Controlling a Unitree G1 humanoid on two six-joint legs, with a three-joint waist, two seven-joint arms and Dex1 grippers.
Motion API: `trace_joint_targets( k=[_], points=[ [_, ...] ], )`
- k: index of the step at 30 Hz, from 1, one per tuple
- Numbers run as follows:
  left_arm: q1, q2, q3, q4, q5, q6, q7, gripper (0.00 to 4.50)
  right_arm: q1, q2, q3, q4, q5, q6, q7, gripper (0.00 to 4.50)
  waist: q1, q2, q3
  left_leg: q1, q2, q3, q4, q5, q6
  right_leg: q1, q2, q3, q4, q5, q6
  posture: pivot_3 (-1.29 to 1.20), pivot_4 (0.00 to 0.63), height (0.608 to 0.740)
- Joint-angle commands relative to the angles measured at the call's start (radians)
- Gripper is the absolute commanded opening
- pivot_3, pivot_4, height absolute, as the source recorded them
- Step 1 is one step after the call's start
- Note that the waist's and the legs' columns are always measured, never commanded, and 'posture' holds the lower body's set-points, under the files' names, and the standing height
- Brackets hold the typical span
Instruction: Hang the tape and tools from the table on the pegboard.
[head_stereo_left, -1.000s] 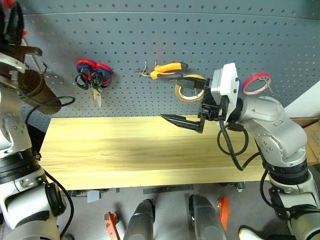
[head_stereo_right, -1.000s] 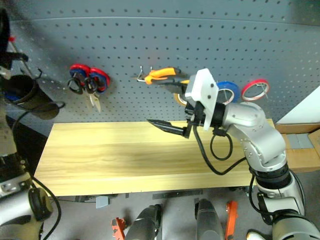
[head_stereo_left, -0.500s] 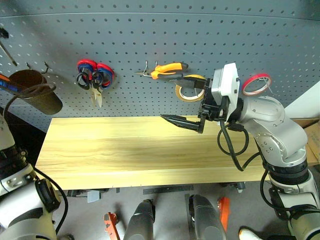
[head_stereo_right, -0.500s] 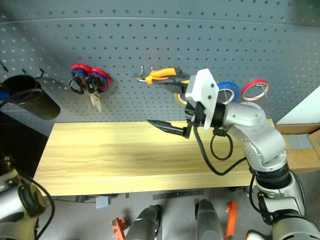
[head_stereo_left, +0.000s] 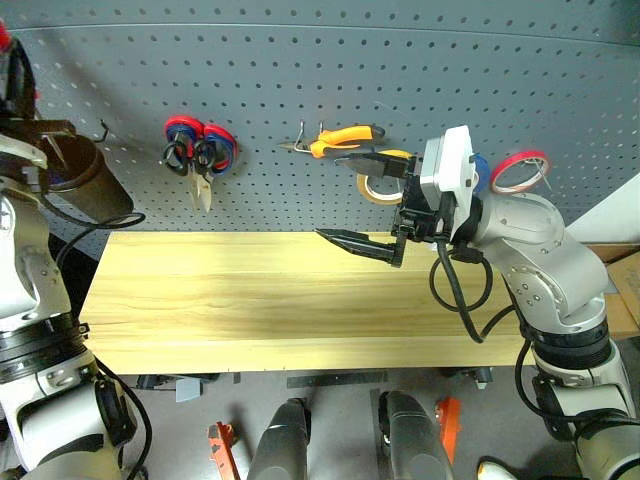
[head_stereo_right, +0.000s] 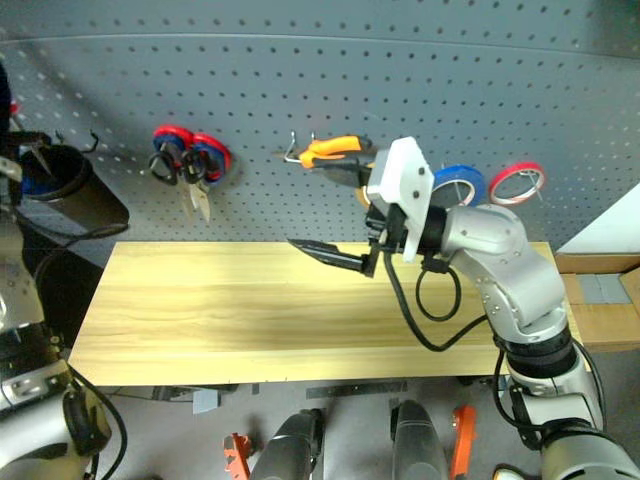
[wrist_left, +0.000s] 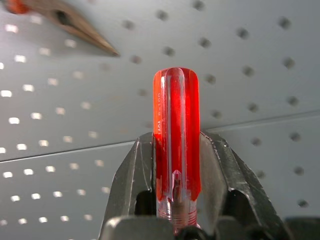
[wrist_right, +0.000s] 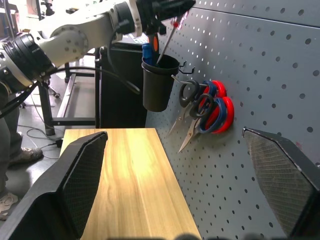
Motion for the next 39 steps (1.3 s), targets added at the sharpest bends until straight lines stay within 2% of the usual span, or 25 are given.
trace_joint_targets(
  k=[1,2,10,16,22,26,32,34,36,39],
  points=[
    [0.021,0.006,0.016,-0.01,0.028,-0.073,0.0,0.83,-0.009,-0.002,-0.015,-0.042,0.003,-0.012,-0.007,4.5,-0.002,0.0,0.0,0.0,0.0,0.0,0.0,0.0,0.0,0.0,0.0,0.0,0.0,0.0,0.0,-0.02,0.236,0.74],
    [0.028,0.004,0.02,-0.007,0.028,-0.076,0.002,0.83,-0.008,-0.003,-0.016,-0.043,0.003,-0.011,-0.007,4.5,-0.005,0.0,0.0,0.0,0.0,0.0,0.0,0.0,0.0,0.0,0.0,0.0,0.0,0.0,0.0,-0.02,0.236,0.74],
    [0.039,-0.013,0.061,-0.024,0.012,-0.071,0.062,3.54,-0.002,-0.012,-0.018,-0.043,0.004,-0.015,-0.001,4.5,-0.005,0.0,0.0,0.0,0.0,0.0,0.0,0.0,0.0,0.0,0.0,0.0,0.0,0.0,0.0,-0.01,0.232,0.74],
    [0.014,-0.025,0.031,-0.111,-0.02,-0.033,0.069,3.54,0.001,-0.018,-0.023,-0.038,0.004,-0.022,0.008,4.5,-0.004,-0.001,0.0,0.0,0.0,0.0,0.0,0.0,0.0,0.0,0.0,0.0,0.0,0.0,0.0,-0.01,0.229,0.74],
    [-0.038,-0.015,-0.168,-0.281,-0.089,0.089,-0.11,3.54,0.003,-0.032,-0.046,-0.036,0.018,-0.022,0.013,4.5,0.005,-0.001,-0.003,0.0,0.0,-0.001,0.001,0.0,0.0,0.001,-0.001,-0.001,0.0,0.0,0.0,-0.03,0.221,0.74],
    [0.001,-0.02,-0.227,-0.368,-0.168,0.244,-0.171,3.54,0.021,-0.052,-0.057,-0.048,0.021,-0.017,0.015,4.5,-0.004,-0.001,-0.006,0.0,0.0,0.0,0.0,0.0,0.0,0.001,-0.001,-0.001,0.0,0.0,0.0,-0.03,0.212,0.74],
    [0.15,-0.056,-0.285,-0.489,-0.237,0.515,-0.125,3.54,0.066,-0.081,-0.076,-0.059,0.014,-0.019,0.008,4.5,-0.027,0.002,-0.017,0.0,0.0,0.001,0.0,0.0,0.0,0.001,0.0,-0.001,0.0,0.0,0.0,-0.05,0.198,0.74],
    [0.206,-0.078,-0.313,-0.534,-0.193,0.545,-0.082,3.54,0.086,-0.088,-0.081,-0.064,0.012,-0.018,0.001,4.5,-0.03,0.004,-0.021,0.0,0.0,0.001,0.0,0.0,0.0,0.001,-0.001,0.0,0.0,0.0,0.0,-0.05,0.191,0.74],
    [0.223,-0.132,-0.289,-0.565,-0.227,0.579,-0.038,3.54,0.124,-0.09,-0.09,-0.077,0.002,-0.018,-0.023,4.5,-0.027,0.003,-0.024,0.001,0.0,0.001,0.0,0.0,0.0,0.002,-0.001,-0.001,0.0,0.0,0.0,-0.04,0.176,0.74],
    [0.259,-0.183,-0.28,-0.571,-0.204,0.578,-0.006,3.54,0.207,-0.063,-0.102,-0.108,-0.015,-0.011,-0.099,4.5,-0.018,0.002,-0.037,0.001,0.0,0.0,0.001,0.0,0.0,0.002,0.0,-0.001,0.001,0.0,0.0,-0.04,0.159,0.74]
  ],
)
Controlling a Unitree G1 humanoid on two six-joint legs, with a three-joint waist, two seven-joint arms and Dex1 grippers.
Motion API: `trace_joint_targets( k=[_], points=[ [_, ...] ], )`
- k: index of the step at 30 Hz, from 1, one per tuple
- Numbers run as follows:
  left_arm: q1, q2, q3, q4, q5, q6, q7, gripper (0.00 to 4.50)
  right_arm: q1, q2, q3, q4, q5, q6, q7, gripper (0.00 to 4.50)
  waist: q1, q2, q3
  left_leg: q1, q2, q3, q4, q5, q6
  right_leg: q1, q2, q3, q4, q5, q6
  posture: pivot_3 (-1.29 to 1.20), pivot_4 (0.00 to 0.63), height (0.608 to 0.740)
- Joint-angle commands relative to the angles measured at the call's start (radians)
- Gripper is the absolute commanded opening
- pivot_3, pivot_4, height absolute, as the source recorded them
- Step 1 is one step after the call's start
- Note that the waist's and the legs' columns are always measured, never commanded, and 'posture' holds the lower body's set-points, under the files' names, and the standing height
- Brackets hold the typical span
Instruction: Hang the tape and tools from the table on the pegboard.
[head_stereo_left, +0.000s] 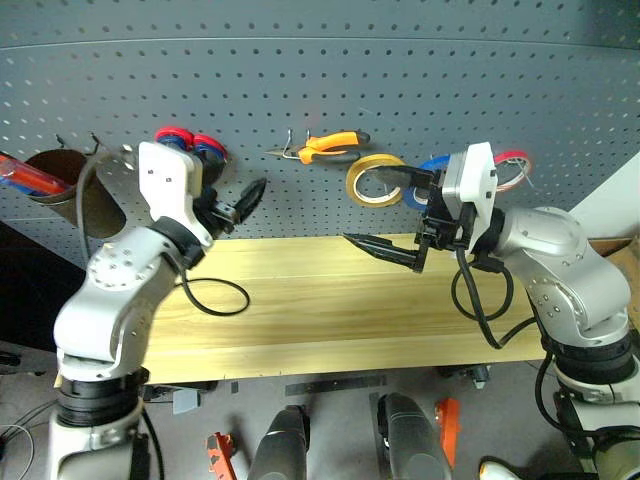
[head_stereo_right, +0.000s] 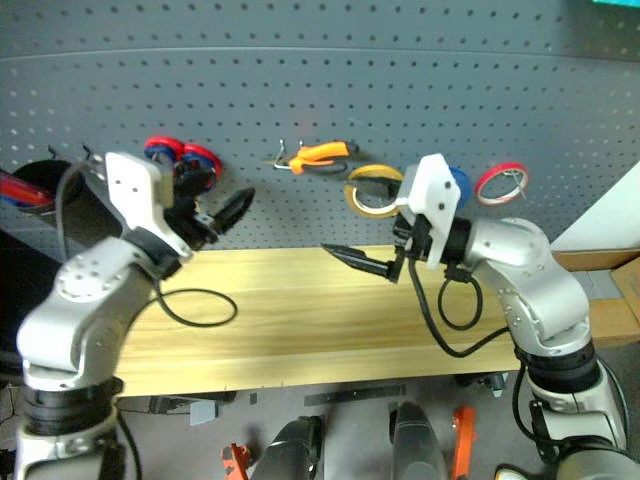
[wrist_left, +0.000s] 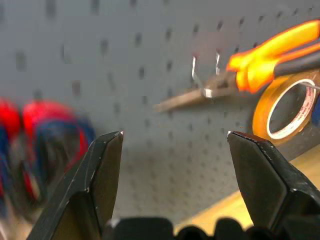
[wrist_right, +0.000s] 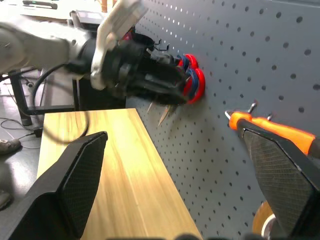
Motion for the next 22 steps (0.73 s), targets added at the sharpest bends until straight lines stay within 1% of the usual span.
trace_joint_targets(
  k=[1,5,9,11,12,14,16,18,21,22],
  points=[
    [0.042,-0.026,0.028,-0.055,0.025,-0.02,0.035,3.54,0.092,0.035,-0.036,-0.075,-0.032,-0.021,-0.102,4.5,0.006,0.002,-0.017,0.0,0.0,0.0,0.0,0.0,0.0,0.0,0.0,0.0,0.0,0.0,0.0,-0.04,0.151,0.74],
    [0.197,-0.064,0.004,-0.031,0.099,-0.088,0.035,3.54,0.289,0.092,-0.034,-0.066,-0.146,-0.12,-0.223,4.5,0.008,0.009,-0.063,0.003,0.0,0.003,-0.003,0.0,0.0,0.002,0.0,0.003,-0.002,0.0,0.0,-0.04,0.128,0.74],
    [0.333,-0.112,-0.026,0.019,0.196,-0.176,0.054,3.54,0.42,0.141,-0.035,0.011,-0.258,-0.248,-0.306,4.5,0.019,0.011,-0.084,0.006,-0.001,0.004,-0.002,0.0,0.0,0.003,0.001,0.007,-0.001,0.0,0.001,-0.04,0.098,0.74],
    [0.382,-0.138,-0.019,0.059,0.223,-0.208,0.065,3.54,0.453,0.165,-0.043,0.068,-0.299,-0.309,-0.342,4.5,0.024,0.013,-0.09,0.011,-0.001,0.006,-0.002,0.0,0.001,0.007,0.003,0.01,-0.001,0.003,0.001,-0.04,0.09,0.74],
    [0.4,-0.149,-0.015,0.079,0.236,-0.224,0.07,3.54,0.465,0.171,-0.048,0.098,-0.314,-0.339,-0.351,4.5,0.026,0.013,-0.095,0.02,-0.001,0.007,-0.003,0.0,0.003,0.014,0.003,0.011,-0.002,0.004,0.001,-0.04,0.085,0.74],
    [0.426,-0.172,-0.003,0.114,0.256,-0.255,0.081,3.54,0.485,0.181,-0.062,0.163,-0.337,-0.388,-0.37,4.5,0.034,0.013,-0.103,0.03,0.0,0.009,-0.004,-0.002,0.006,0.023,0.004,0.014,-0.003,0.004,0.002,-0.03,0.076,0.74],
    [0.44,-0.184,0.013,0.152,0.263,-0.275,0.083,3.54,0.497,0.196,-0.083,0.227,-0.345,-0.423,-0.394,4.5,0.042,0.013,-0.113,0.045,0.001,0.012,-0.011,-0.001,0.008,0.037,0.005,0.015,-0.008,0.004,0.003,-0.03,0.065,0.74],
    [0.444,-0.195,0.024,0.187,0.272,-0.289,0.094,3.54,0.501,0.203,-0.097,0.283,-0.355,-0.459,-0.403,4.5,0.044,0.014,-0.123,0.05,0.001,0.013,-0.014,0.0,0.009,0.04,0.005,0.017,-0.009,0.003,0.005,-0.02,0.057,0.74],
    [0.469,-0.203,0.029,0.249,0.324,-0.369,0.111,3.54,0.505,0.201,-0.106,0.374,-0.381,-0.521,-0.411,4.5,0.045,0.015,-0.142,0.054,0.002,0.014,-0.016,-0.001,0.009,0.043,0.005,0.019,-0.01,0.004,0.003,-0.01,0.038,0.74],
    [0.481,-0.2,0.025,0.266,0.345,-0.398,0.11,3.54,0.502,0.199,-0.107,0.403,-0.387,-0.538,-0.411,4.5,0.045,0.015,-0.142,0.054,0.002,0.015,-0.016,-0.001,0.009,0.043,0.006,0.019,-0.01,0.004,0.003,-0.01,0.031,0.74]
  ],
)
